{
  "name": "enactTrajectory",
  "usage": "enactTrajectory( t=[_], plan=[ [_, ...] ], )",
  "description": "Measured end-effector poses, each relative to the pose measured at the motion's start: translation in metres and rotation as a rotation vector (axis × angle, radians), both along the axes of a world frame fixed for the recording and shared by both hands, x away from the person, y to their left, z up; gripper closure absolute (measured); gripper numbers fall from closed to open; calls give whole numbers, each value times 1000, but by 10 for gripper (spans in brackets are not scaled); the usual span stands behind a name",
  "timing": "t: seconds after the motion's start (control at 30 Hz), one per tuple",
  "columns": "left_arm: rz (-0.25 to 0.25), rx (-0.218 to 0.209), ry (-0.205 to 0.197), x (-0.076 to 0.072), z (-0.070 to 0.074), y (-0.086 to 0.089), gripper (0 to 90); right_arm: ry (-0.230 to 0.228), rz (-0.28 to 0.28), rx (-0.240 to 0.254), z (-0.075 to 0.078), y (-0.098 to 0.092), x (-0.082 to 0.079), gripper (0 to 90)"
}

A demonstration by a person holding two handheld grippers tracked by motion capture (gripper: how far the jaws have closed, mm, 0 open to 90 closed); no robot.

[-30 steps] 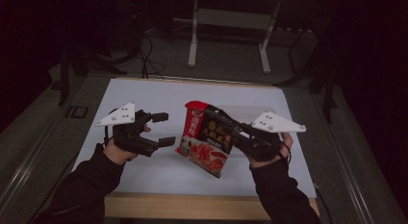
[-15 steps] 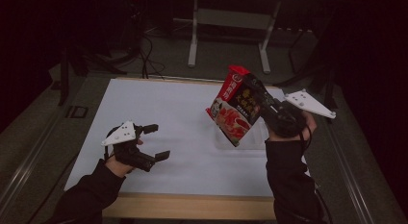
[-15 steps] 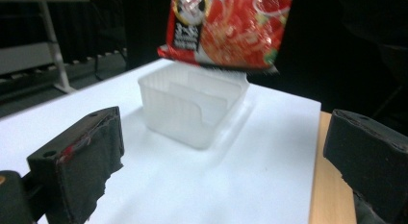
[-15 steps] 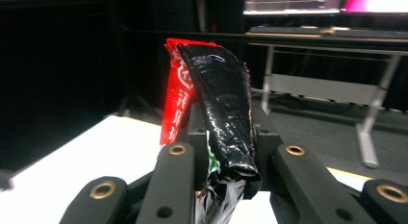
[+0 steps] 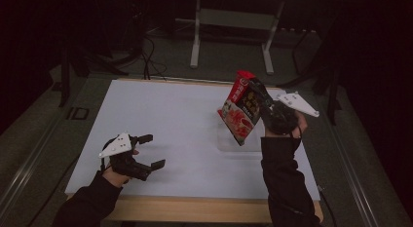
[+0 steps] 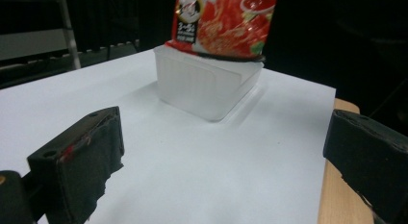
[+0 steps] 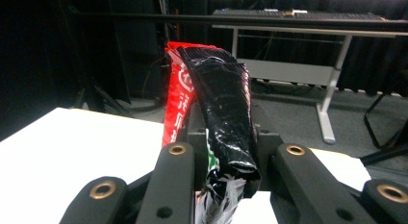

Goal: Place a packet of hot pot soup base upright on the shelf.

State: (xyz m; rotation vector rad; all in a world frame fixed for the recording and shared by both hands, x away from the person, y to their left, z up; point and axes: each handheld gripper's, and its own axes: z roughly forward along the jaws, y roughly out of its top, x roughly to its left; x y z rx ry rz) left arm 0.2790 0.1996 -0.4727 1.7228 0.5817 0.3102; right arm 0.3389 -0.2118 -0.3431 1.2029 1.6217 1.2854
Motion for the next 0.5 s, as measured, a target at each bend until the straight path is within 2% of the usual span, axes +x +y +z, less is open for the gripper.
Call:
enactTrajectory(
  t=[0.17,0.5],
  plan=[
    [6,-7,-1,0,-5,1,12,17,-15,10,-20,8,16,764],
    [17,-13,3,2,-9,2,12,65,-14,25,-48,12,29,758]
  ],
)
